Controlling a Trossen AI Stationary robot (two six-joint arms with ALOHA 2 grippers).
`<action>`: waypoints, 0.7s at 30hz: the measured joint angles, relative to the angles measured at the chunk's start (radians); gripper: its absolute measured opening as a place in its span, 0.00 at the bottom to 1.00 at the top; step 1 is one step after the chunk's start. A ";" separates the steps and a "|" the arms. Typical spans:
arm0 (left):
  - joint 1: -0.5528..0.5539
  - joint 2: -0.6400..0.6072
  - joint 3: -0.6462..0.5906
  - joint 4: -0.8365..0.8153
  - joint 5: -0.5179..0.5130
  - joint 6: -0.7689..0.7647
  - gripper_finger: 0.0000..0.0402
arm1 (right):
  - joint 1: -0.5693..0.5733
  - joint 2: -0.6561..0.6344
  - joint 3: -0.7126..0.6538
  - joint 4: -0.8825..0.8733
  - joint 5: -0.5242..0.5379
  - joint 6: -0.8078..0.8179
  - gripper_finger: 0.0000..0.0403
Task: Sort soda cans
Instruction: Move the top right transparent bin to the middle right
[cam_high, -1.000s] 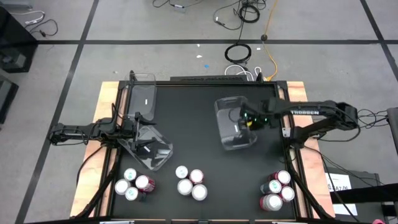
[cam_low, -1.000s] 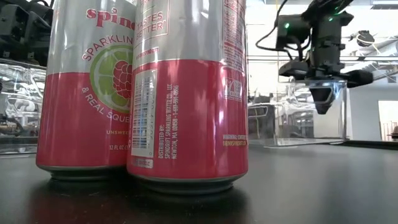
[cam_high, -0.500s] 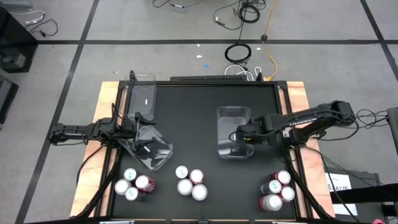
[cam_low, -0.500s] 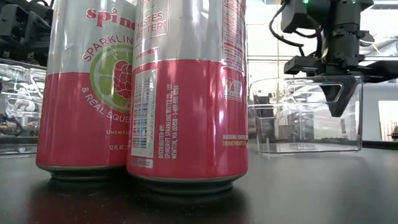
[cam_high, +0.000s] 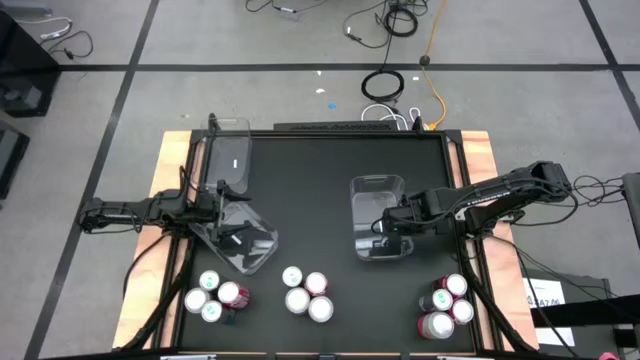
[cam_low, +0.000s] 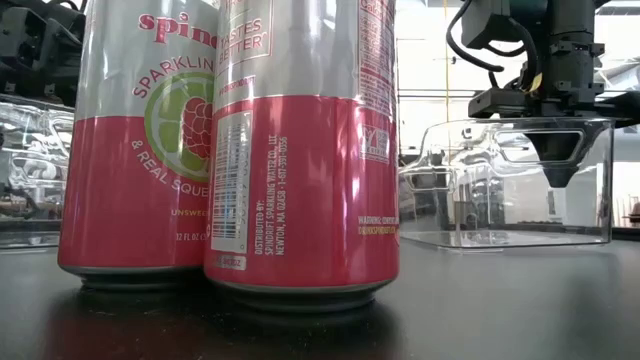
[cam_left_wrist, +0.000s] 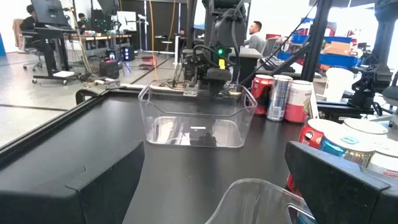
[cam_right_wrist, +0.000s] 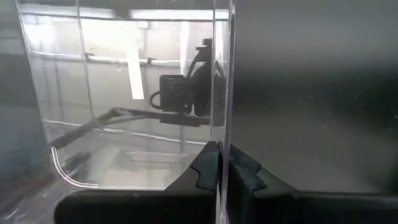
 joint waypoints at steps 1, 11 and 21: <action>0.000 0.000 0.000 0.000 0.000 0.000 0.99 | 0.001 0.000 0.000 0.005 -0.001 0.014 0.01; 0.000 0.000 0.000 0.000 0.000 0.000 0.99 | 0.005 0.000 0.000 0.019 0.002 -0.011 0.02; 0.000 0.000 0.000 0.000 0.000 0.000 0.99 | 0.005 0.000 0.000 0.017 0.001 -0.006 0.02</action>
